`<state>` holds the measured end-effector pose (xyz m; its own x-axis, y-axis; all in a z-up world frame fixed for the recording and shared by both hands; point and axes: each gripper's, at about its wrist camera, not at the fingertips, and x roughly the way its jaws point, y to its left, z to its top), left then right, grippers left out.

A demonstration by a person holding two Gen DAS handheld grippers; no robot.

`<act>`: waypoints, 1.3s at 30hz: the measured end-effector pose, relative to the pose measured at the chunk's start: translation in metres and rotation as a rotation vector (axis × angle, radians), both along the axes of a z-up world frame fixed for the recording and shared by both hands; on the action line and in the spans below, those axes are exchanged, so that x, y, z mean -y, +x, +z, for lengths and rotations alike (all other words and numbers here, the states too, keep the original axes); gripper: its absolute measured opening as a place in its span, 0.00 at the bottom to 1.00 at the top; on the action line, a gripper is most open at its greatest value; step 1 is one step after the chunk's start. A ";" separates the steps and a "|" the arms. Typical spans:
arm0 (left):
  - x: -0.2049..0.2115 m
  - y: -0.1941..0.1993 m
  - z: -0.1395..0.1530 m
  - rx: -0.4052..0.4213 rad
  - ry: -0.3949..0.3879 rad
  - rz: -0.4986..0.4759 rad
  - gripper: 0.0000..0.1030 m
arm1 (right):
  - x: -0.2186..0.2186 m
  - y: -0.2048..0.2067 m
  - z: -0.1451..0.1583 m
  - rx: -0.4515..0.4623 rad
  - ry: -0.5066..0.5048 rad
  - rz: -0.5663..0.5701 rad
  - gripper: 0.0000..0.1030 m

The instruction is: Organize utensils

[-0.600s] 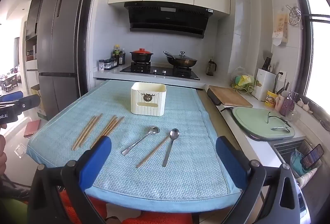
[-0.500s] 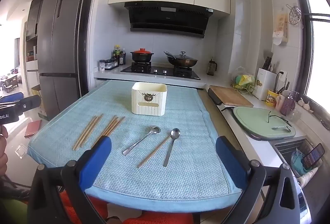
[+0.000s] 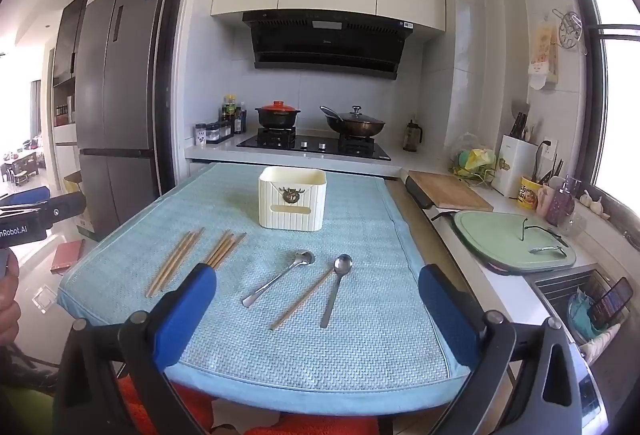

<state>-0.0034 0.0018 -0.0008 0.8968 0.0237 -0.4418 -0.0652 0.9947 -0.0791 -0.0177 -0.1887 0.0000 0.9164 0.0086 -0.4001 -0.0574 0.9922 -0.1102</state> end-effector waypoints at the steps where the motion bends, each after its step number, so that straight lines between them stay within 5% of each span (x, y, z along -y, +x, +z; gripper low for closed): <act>1: 0.000 -0.001 0.000 0.001 0.002 0.000 1.00 | 0.001 0.000 0.001 0.003 0.003 0.000 1.00; 39: -0.002 -0.004 0.002 0.041 0.013 0.013 1.00 | -0.001 -0.006 0.003 0.053 0.001 0.010 1.00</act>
<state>-0.0071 0.0034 0.0008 0.9139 0.0407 -0.4039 -0.0747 0.9948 -0.0687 -0.0237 -0.1875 0.0027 0.9363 0.0181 -0.3508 -0.0615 0.9917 -0.1128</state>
